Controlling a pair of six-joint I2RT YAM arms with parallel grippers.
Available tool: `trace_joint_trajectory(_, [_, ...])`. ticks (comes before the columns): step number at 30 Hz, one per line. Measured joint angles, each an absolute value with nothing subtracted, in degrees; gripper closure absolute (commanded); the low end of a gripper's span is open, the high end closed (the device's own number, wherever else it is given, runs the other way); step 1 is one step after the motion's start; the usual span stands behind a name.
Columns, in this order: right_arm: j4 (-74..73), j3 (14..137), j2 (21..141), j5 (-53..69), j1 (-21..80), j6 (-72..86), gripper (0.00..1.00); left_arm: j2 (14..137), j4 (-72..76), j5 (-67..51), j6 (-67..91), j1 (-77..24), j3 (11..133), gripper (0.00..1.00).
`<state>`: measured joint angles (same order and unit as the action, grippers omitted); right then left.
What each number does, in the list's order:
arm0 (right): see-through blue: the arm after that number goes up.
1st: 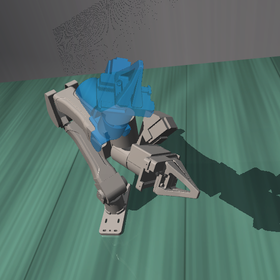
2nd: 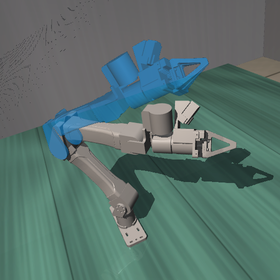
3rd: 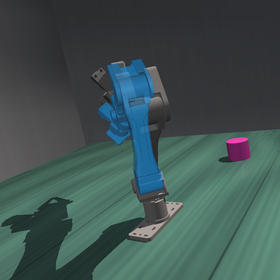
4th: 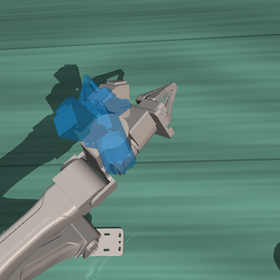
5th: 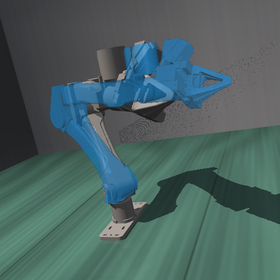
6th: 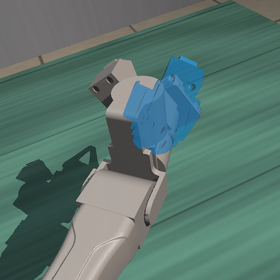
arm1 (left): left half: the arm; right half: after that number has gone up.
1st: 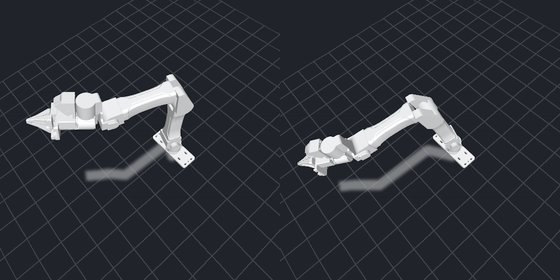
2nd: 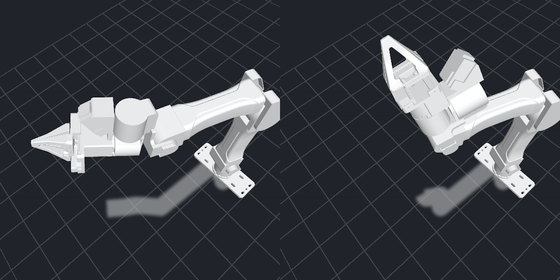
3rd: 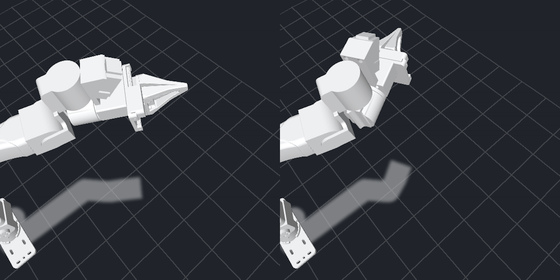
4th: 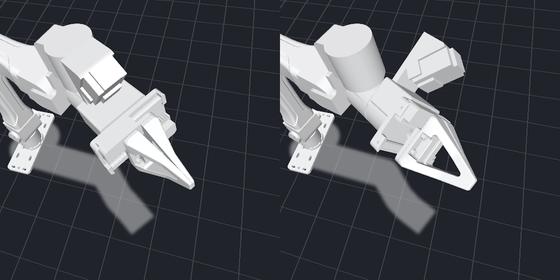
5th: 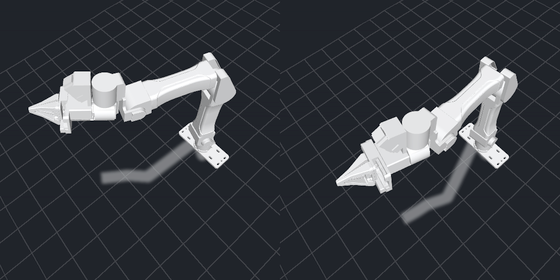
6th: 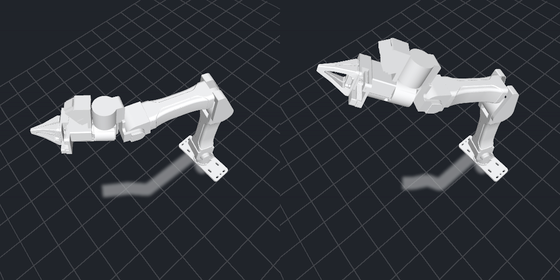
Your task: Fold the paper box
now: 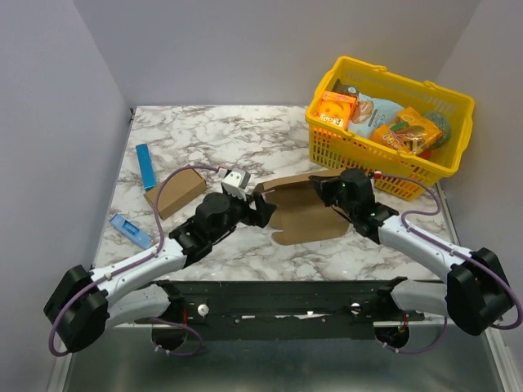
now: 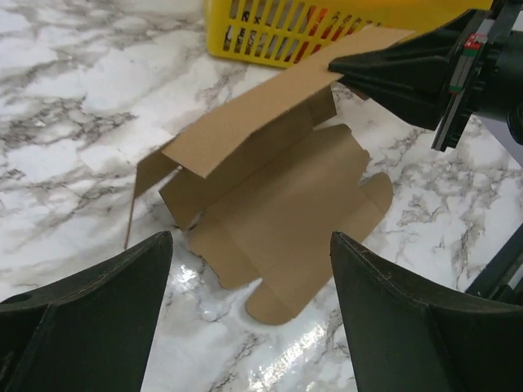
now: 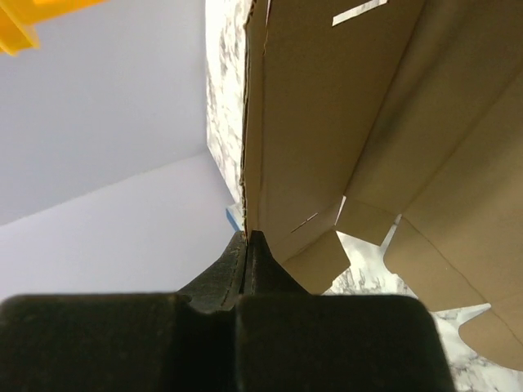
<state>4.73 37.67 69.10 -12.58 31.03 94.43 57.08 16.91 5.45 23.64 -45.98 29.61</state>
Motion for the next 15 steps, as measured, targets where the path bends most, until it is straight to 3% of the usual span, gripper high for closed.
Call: trace_joint_trajectory(15, [5.76,35.66,70.74,-17.39,31.05,97.60,0.99,77.19,21.56,1.89,36.73,-45.93,32.42,0.23])
